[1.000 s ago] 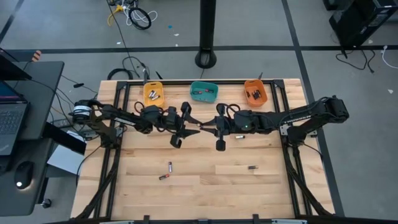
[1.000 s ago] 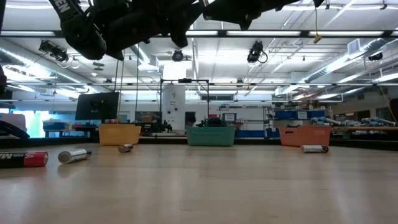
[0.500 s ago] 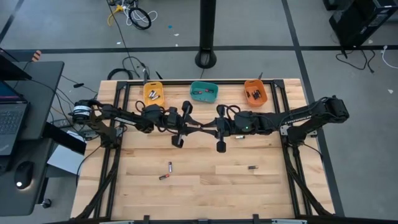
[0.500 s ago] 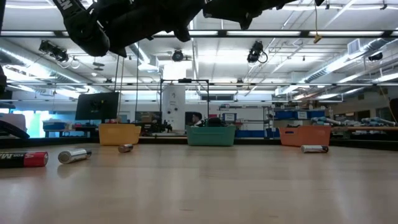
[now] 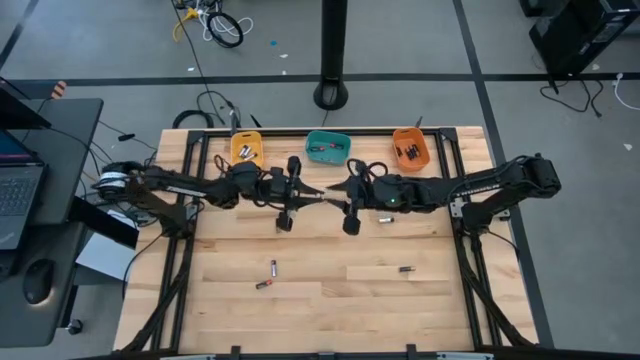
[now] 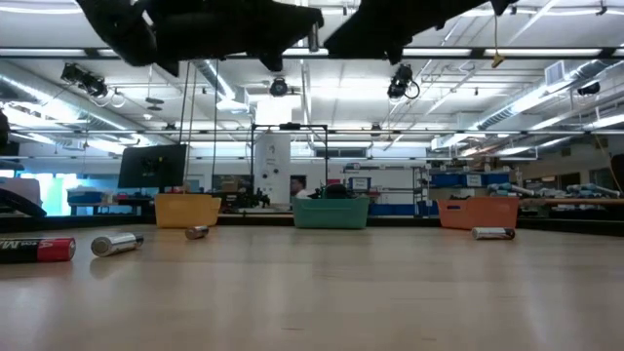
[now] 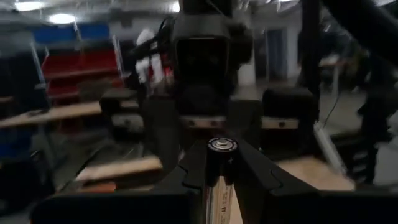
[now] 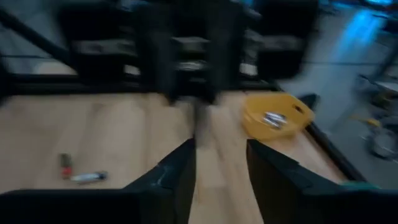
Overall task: Sort batteries
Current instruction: Put the silver battery into the yellow bin, then put the brown battery into the orange bin
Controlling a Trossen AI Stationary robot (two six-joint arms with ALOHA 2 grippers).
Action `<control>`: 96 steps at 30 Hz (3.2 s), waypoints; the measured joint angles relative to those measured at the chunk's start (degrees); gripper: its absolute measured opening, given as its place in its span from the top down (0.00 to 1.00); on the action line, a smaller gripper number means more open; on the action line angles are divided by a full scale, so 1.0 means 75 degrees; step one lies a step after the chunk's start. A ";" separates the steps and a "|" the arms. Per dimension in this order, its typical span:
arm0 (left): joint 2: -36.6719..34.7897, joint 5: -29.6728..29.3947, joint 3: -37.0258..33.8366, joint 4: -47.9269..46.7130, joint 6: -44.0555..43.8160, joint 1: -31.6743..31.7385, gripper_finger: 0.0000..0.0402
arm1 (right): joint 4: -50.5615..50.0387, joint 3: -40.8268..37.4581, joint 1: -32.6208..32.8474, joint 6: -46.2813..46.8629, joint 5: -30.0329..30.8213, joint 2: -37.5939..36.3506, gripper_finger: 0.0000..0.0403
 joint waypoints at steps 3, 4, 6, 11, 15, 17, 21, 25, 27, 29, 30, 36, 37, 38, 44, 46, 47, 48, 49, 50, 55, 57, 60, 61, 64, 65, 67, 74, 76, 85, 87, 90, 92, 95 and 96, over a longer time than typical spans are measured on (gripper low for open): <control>-0.0615 -0.0394 -0.0009 -0.1172 0.0389 0.0047 0.86 | -0.0344 0.0000 -0.0061 -0.0001 0.0542 -0.0001 0.59; -0.0844 -0.0522 -0.0001 -0.1553 0.0509 0.0083 0.86 | -0.0477 0.0000 -0.0082 -0.0001 0.0734 -0.0001 0.58; -0.1326 -0.0773 -0.0003 -0.2475 0.0771 0.0164 0.86 | -0.0728 0.0000 -0.0104 0.0001 0.1044 -0.0001 0.57; -0.2445 -0.1973 -0.0003 -0.5197 0.1333 0.0628 0.86 | -0.1554 0.0000 -0.0189 0.0233 0.1393 -0.0001 0.57; -0.2936 -0.2846 0.0000 -0.7151 0.1217 0.1516 0.86 | -0.1908 0.0000 -0.0248 0.0585 0.1399 -0.0001 0.58; -0.2972 -0.2900 0.0004 -0.7953 0.1116 0.2062 0.86 | -0.1968 0.0000 -0.0250 0.0625 0.1402 -0.0001 0.58; -0.2664 -0.2963 0.0326 -0.9343 0.1037 0.3350 0.86 | -0.1956 0.0000 -0.0246 0.0628 0.1398 -0.0001 0.58; -0.2074 -0.2916 0.0643 -0.9807 0.0927 0.4540 0.86 | -0.1957 0.0000 -0.0245 0.0625 0.1396 -0.0004 0.58; -0.1612 -0.2910 0.0854 -0.9989 0.0859 0.5003 0.86 | -0.1962 0.0000 -0.0245 0.0627 0.1393 -0.0004 0.58; -0.1085 -0.2902 0.0992 -1.0135 0.0839 0.5364 0.86 | -0.1961 0.0000 -0.0245 0.0624 0.1387 -0.0004 0.58; -0.0814 -0.2893 0.1058 -1.0094 0.0834 0.5478 0.86 | -0.1962 0.0000 -0.0245 0.0622 0.1385 -0.0004 0.58; 0.0606 -0.2789 0.1690 -1.0122 0.0750 0.5855 0.86 | -0.1998 0.0000 -0.0245 0.0609 0.1377 -0.0004 0.58; 0.0776 -0.2768 0.1791 -1.0087 0.0765 0.5885 0.86 | -0.2024 0.0000 -0.0243 0.0605 0.1377 -0.0004 0.58; 0.0908 -0.2769 0.1873 -1.0092 0.0754 0.5912 0.86 | -0.2043 0.0000 -0.0243 0.0605 0.1376 -0.0004 0.58; 0.1514 -0.2931 0.2094 -1.0474 0.0691 0.5986 0.86 | -0.2147 -0.0005 -0.0242 0.0621 0.1373 -0.0005 0.58; 0.1659 -0.3093 0.2098 -1.0476 0.0655 0.5986 0.86 | -0.2108 -0.0057 -0.0242 0.0620 0.1370 -0.0010 0.58; 0.1728 -0.3193 0.2098 -1.0493 0.0645 0.5986 0.86 | -0.2104 -0.0095 -0.0242 0.0629 0.1370 -0.0010 0.58; 0.1792 -0.3282 0.2098 -1.0478 0.0643 0.5986 0.86 | -0.2074 -0.0138 -0.0242 0.0659 0.1368 -0.0010 0.58; 0.1844 -0.3350 0.2099 -1.0455 0.0643 0.5986 0.86 | -0.2023 -0.0198 -0.0242 0.0676 0.1367 -0.0010 0.58; 0.1879 -0.3397 0.2107 -1.0448 0.0644 0.5986 0.86 | -0.1965 -0.0258 -0.0242 0.0683 0.1367 -0.0010 0.58; 0.1899 -0.3575 0.2110 -1.0408 0.0429 0.5986 0.84 | -0.1887 -0.0396 -0.0242 0.0785 0.1355 -0.0010 0.58; 0.1839 -0.3591 0.2105 -1.0414 0.0379 0.5981 0.77 | -0.1833 -0.0396 -0.0242 0.0794 0.1352 -0.0010 0.58; 0.1714 -0.3601 0.2119 -1.0442 0.0313 0.5951 0.65 | -0.1764 -0.0396 -0.0242 0.0707 0.1352 -0.0010 0.58; 0.1644 -0.3604 0.2119 -1.0446 0.0319 0.5919 0.63 | -0.1758 -0.0396 -0.0242 0.0680 0.1352 -0.0010 0.58; 0.1346 -0.3674 0.2124 -1.0437 0.0488 0.5759 0.58 | -0.1765 -0.0396 -0.0242 0.0622 0.1354 -0.0010 0.58; 0.1225 -0.3799 0.2124 -1.0439 0.0533 0.5685 0.58 | -0.1761 -0.0399 -0.0242 0.0614 0.1355 -0.0010 0.58; 0.0932 -0.4067 0.2124 -1.0442 0.0643 0.5506 0.58 | -0.1764 -0.0397 -0.0242 0.0605 0.1353 -0.0010 0.58; -0.0399 -0.4216 0.1904 -1.0406 0.0815 0.4436 0.68 | -0.1825 -0.0399 -0.0235 0.0602 0.1287 -0.0010 0.58; -0.0794 -0.3791 0.1654 -1.0522 0.1068 0.3993 0.71 | -0.1910 -0.0399 -0.0233 0.0643 0.1248 -0.0010 0.58; -0.1617 -0.2764 0.0835 -1.1466 0.0522 0.1753 0.79 | -0.2124 -0.0405 -0.0184 0.0929 0.1230 -0.0010 0.58; -0.1623 -0.2758 0.0748 -1.1444 0.0377 0.1212 0.79 | -0.2121 -0.0405 -0.0111 0.0957 0.1230 -0.0010 0.58; -0.1590 -0.2767 0.0654 -1.1352 0.0187 0.0406 0.79 | -0.2122 -0.0405 0.0004 0.1075 0.1227 -0.0010 0.58; -0.1549 -0.2757 0.0599 -1.1319 -0.0182 -0.0072 0.79 | -0.2119 -0.0405 0.0087 0.1193 0.1227 -0.0010 0.58; -0.1550 -0.2737 0.0506 -1.1109 -0.1304 -0.0591 0.79 | -0.2118 -0.0405 0.0221 0.1379 0.1227 -0.0010 0.58; -0.1550 -0.2742 0.0453 -1.1027 -0.1699 -0.0730 0.79 | -0.2114 -0.0405 0.0268 0.1432 0.1227 -0.0010 0.58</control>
